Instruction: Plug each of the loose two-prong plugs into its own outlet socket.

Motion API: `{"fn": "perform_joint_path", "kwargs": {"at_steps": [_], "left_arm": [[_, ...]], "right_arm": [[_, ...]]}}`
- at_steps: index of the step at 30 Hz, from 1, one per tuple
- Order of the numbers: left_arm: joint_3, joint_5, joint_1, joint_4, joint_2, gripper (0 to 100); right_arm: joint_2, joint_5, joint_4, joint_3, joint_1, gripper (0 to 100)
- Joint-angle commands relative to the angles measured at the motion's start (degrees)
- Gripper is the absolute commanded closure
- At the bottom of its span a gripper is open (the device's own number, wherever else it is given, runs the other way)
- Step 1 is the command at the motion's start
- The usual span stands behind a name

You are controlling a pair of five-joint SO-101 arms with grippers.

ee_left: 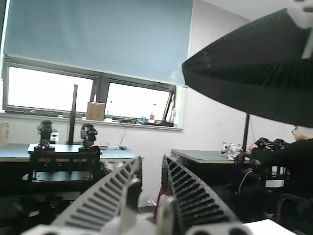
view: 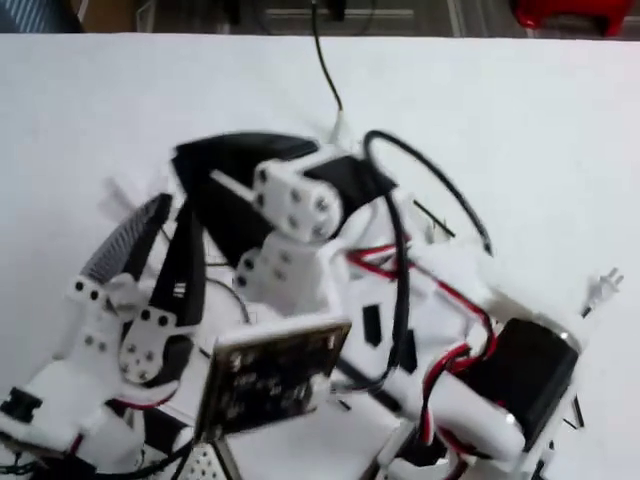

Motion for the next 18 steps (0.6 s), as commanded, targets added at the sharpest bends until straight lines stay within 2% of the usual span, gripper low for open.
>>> {"fn": "perform_joint_path", "kwargs": {"at_steps": [1,5,10,18], "left_arm": [[2.99,-0.62,1.45,-5.19,0.31,98],[7.38,-4.84,3.03,-7.03,0.4,98],[13.89,-4.66,2.68,-6.51,0.31,98],[24.35,-4.75,3.03,-6.59,0.31,98]], "right_arm": [[-1.19,0.18,-0.04,-0.7,4.79,98.0],[-2.95,0.18,1.36,-0.26,7.43,98.0],[-4.0,0.18,7.43,-0.26,9.63,98.0],[-3.74,0.09,10.59,-0.26,17.45,98.0]]}}
